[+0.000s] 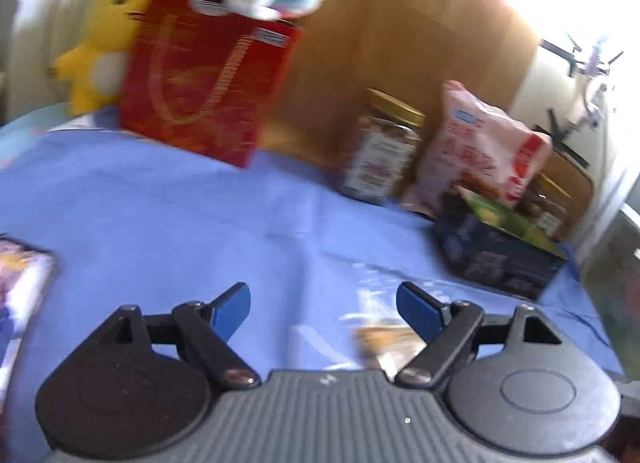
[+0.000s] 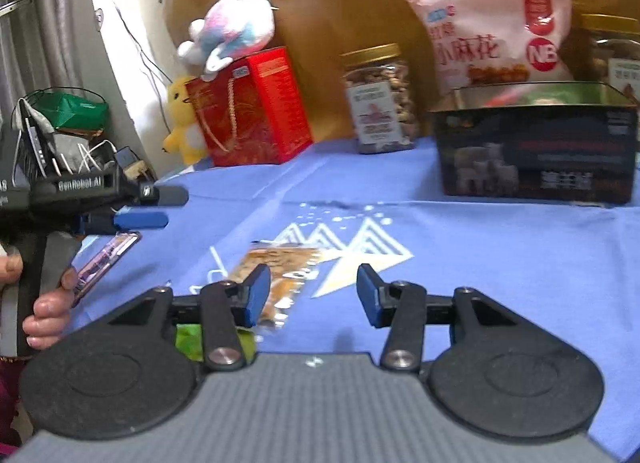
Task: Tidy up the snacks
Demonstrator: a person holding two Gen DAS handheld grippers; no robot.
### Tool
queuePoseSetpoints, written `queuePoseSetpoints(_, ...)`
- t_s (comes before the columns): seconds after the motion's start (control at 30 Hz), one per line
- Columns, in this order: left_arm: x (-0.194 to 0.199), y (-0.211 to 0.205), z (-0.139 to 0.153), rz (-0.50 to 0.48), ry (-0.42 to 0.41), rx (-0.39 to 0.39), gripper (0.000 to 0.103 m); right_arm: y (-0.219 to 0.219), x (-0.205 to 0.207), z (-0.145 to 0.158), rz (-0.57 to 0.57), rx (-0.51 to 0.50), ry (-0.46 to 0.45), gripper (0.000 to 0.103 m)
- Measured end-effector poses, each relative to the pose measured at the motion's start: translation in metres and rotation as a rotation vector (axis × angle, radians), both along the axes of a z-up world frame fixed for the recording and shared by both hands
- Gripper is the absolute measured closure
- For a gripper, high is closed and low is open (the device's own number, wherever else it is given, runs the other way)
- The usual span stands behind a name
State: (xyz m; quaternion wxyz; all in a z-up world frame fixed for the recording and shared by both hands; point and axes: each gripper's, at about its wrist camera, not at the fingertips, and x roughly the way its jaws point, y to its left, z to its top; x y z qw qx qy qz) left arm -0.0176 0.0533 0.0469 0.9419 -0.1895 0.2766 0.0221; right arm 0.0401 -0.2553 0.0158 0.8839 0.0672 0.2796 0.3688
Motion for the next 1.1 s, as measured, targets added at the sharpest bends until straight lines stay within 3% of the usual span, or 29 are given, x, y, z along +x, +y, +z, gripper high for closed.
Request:
queuePoseSetpoints(0.27,-0.082,0.091,0.02,0.276,-0.178,0.126,0.02,0.002,0.004,-0.015,-0.055,-0.03,0.044,0.048)
queuePoseSetpoints(0.43,-0.094,0.11,0.031,0.311,-0.198,0.155,0.02,-0.003,-0.002,-0.021,-0.08,-0.012,0.055,0.048)
queuePoseSetpoints(0.63,-0.07,0.071,0.028,0.127,-0.215,0.09,0.02,0.0,-0.012,-0.014,-0.036,0.005,0.045,0.048)
queuePoseSetpoints(0.77,-0.03,0.032,0.012,-0.082,-0.108,-0.053,0.02,0.007,-0.016,-0.009,-0.016,-0.004,0.034,0.047)
queuePoseSetpoints(0.9,0.003,-0.005,-0.011,-0.218,0.015,-0.153,0.02,0.017,-0.019,-0.011,0.037,-0.028,0.045,0.043)
queuePoseSetpoints(0.97,0.014,-0.019,-0.022,-0.25,0.068,-0.184,0.02,0.024,-0.014,-0.017,0.056,-0.038,0.096,0.042)
queuePoseSetpoints(1.03,0.025,-0.03,-0.036,-0.269,0.124,-0.217,0.02,0.021,-0.008,-0.019,0.043,0.015,0.145,0.042)
queuePoseSetpoints(1.1,0.028,-0.037,-0.042,-0.278,0.106,-0.238,0.019,0.015,0.0,-0.021,0.05,0.091,0.225,0.042)
